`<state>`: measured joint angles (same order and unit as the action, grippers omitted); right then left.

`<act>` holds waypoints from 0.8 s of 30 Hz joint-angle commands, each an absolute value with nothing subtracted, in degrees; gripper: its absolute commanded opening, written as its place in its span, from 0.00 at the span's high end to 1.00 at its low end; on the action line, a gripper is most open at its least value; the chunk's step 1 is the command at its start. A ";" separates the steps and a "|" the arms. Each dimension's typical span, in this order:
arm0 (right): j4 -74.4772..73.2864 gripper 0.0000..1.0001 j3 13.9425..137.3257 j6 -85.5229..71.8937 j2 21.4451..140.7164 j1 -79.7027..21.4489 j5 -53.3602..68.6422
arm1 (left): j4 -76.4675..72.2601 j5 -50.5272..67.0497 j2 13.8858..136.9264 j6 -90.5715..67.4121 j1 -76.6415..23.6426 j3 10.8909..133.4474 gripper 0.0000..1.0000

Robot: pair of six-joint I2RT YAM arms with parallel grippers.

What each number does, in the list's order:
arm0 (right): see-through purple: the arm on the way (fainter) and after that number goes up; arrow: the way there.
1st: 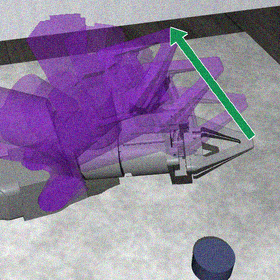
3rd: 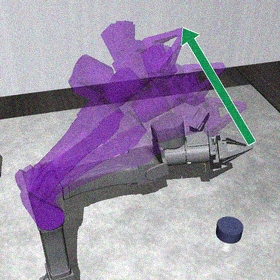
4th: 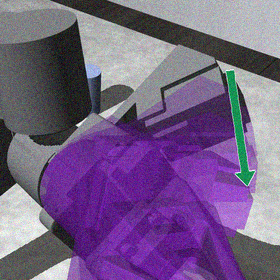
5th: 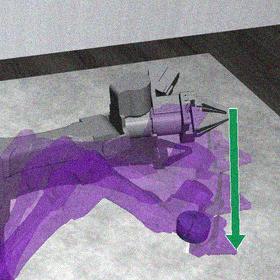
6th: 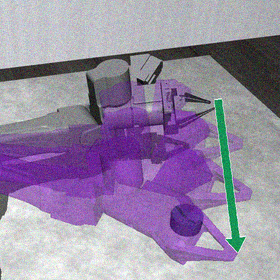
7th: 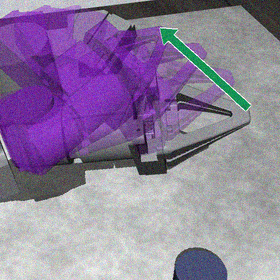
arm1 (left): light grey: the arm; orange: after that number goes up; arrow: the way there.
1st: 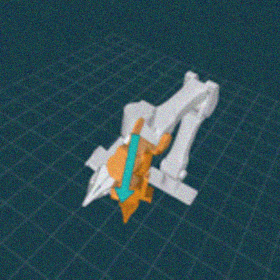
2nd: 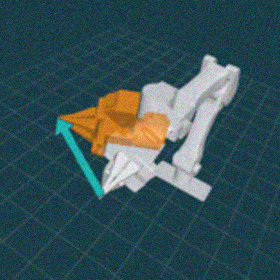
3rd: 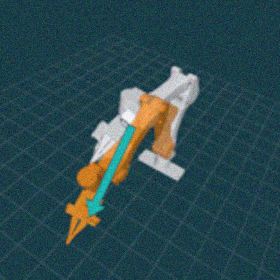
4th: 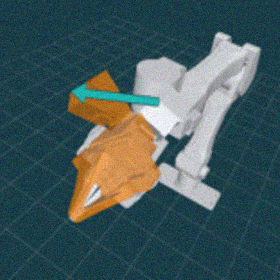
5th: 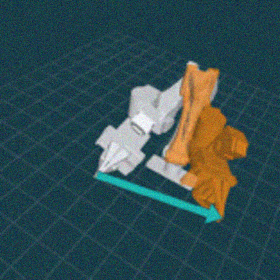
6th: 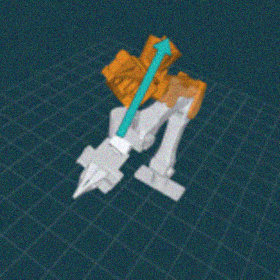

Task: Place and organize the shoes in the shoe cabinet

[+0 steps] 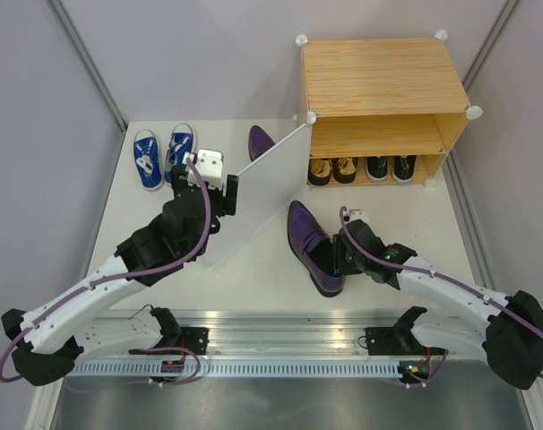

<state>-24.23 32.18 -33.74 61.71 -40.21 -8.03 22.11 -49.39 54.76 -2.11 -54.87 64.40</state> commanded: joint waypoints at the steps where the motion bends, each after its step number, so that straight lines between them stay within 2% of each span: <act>1: -23.12 0.59 33.57 -34.10 63.19 -40.43 -9.84 | 19.60 -50.36 54.49 -0.09 -55.02 64.25 0.18; 3: -22.07 0.59 33.49 -34.28 63.98 -40.52 -9.84 | 19.60 -50.19 54.49 -0.09 -55.28 64.25 0.18; 8: -19.51 0.70 34.10 -34.45 67.58 -40.52 -9.58 | 19.60 -50.27 54.41 -0.09 -55.37 64.16 0.17; 9: -18.99 0.76 34.54 -34.45 67.94 -40.52 -9.75 | 19.60 -50.27 54.49 -0.09 -55.46 64.16 0.17; 11: -18.37 0.82 34.72 -35.06 68.20 -40.52 -10.45 | 19.51 -50.19 54.41 -0.09 -55.46 64.16 0.17; 12: -17.85 0.89 34.72 -35.50 68.03 -40.52 -11.76 | 19.60 -50.19 54.40 1.39 -55.46 64.16 0.17; 15: -17.84 0.99 34.72 -36.12 66.45 -40.52 -13.18 | 19.51 -50.19 54.23 1.49 -55.63 64.16 0.17; 24: -26.61 0.99 37.70 -35.86 58.10 -40.43 -18.10 | 19.60 -50.10 53.70 1.58 -55.90 64.16 0.17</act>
